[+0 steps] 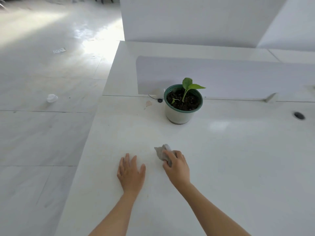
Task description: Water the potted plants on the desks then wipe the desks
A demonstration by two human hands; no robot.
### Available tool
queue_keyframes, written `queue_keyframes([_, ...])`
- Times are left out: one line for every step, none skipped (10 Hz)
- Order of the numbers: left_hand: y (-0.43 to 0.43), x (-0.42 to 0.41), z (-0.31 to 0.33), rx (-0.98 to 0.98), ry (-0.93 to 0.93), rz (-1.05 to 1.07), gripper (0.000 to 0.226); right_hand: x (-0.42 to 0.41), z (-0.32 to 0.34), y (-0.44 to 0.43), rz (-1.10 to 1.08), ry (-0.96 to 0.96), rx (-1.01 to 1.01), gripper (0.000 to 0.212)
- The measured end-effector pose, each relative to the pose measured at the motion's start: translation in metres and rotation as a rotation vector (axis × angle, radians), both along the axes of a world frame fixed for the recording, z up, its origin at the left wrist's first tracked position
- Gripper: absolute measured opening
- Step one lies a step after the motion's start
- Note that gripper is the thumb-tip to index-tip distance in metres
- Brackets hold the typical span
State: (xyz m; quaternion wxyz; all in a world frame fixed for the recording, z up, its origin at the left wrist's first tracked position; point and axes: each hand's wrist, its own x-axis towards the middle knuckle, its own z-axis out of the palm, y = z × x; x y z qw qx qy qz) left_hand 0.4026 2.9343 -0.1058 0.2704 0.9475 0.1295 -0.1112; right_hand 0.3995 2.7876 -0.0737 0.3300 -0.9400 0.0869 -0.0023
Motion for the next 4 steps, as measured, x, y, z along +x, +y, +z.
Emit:
queue_keyframes([0.033, -0.012, 0.005, -0.153, -0.078, 0.000, 0.066, 0.012, 0.018, 0.039, 0.079, -0.110, 0.017, 0.038])
queue_keyframes([0.061, -0.030, 0.003, -0.042, -0.131, 0.069, 0.061, 0.027, 0.025, 0.075, 0.240, -0.174, -0.049, 0.035])
queue_keyframes([0.078, -0.047, 0.005, 0.042, -0.049, 0.038, 0.063, 0.034, 0.010, 0.096, 0.469, 0.109, -0.179, 0.042])
queue_keyframes([0.083, -0.059, 0.004, 0.048, 0.069, 0.007, 0.055, 0.027, 0.003, 0.101, 0.557, 0.338, -0.190, 0.050])
